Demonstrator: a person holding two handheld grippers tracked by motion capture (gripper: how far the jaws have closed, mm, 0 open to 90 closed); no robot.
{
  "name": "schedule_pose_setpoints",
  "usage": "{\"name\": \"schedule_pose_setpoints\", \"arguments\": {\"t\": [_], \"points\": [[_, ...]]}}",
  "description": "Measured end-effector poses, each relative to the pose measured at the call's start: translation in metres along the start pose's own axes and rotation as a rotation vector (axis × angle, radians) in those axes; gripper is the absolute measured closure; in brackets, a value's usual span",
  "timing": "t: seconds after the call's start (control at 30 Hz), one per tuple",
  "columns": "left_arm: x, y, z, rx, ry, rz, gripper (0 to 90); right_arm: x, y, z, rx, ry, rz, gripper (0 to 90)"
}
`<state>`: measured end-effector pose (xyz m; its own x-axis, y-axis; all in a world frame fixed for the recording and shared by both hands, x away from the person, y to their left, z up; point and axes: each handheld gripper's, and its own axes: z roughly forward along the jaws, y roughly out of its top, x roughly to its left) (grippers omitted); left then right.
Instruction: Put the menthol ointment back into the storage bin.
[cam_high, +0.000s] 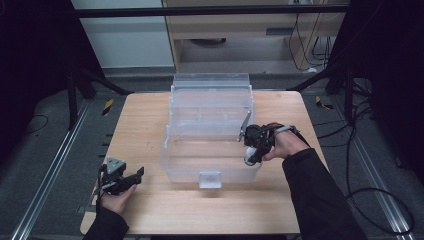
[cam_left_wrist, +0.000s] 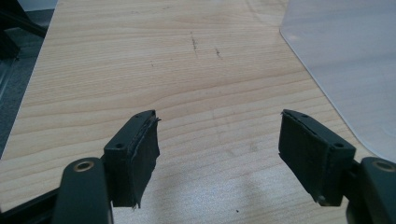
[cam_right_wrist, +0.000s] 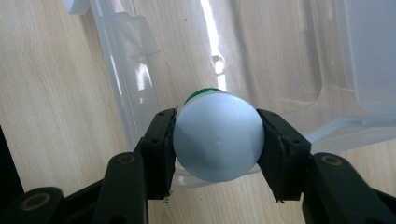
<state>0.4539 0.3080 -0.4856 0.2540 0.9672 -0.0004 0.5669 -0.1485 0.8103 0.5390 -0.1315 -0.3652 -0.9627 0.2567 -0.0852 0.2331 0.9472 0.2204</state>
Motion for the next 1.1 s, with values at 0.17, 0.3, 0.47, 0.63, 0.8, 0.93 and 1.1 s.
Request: {"name": "schedule_pose_setpoints", "arguments": {"t": [0.17, 0.3, 0.47, 0.63, 0.8, 0.93, 1.1], "points": [[0.000, 0.000, 0.000, 0.001, 0.000, 0.000, 28.0, -0.002, -0.003, 0.005, -0.001, 0.001, 0.005, 50.3], [0.000, 0.000, 0.000, 0.002, 0.000, 0.002, 28.0, -0.002, -0.006, 0.009, 0.006, 0.008, 0.012, 50.3], [0.000, 0.000, 0.000, 0.002, 0.001, 0.001, 28.0, -0.002, -0.008, 0.012, 0.010, 0.016, 0.016, 50.3], [0.000, 0.000, 0.000, 0.002, 0.001, 0.002, 28.0, -0.001, -0.009, 0.016, 0.009, 0.021, 0.016, 50.2], [0.000, 0.000, 0.000, 0.003, 0.001, 0.003, 28.0, 0.000, -0.010, 0.019, 0.010, 0.030, 0.017, 50.2], [0.000, 0.000, 0.000, 0.003, 0.001, 0.001, 28.0, 0.000, -0.009, 0.021, 0.014, 0.037, 0.018, 50.1], [0.000, 0.000, 0.000, 0.003, 0.000, 0.002, 28.0, 0.001, -0.009, 0.022, 0.017, 0.041, 0.022, 49.9]]}}
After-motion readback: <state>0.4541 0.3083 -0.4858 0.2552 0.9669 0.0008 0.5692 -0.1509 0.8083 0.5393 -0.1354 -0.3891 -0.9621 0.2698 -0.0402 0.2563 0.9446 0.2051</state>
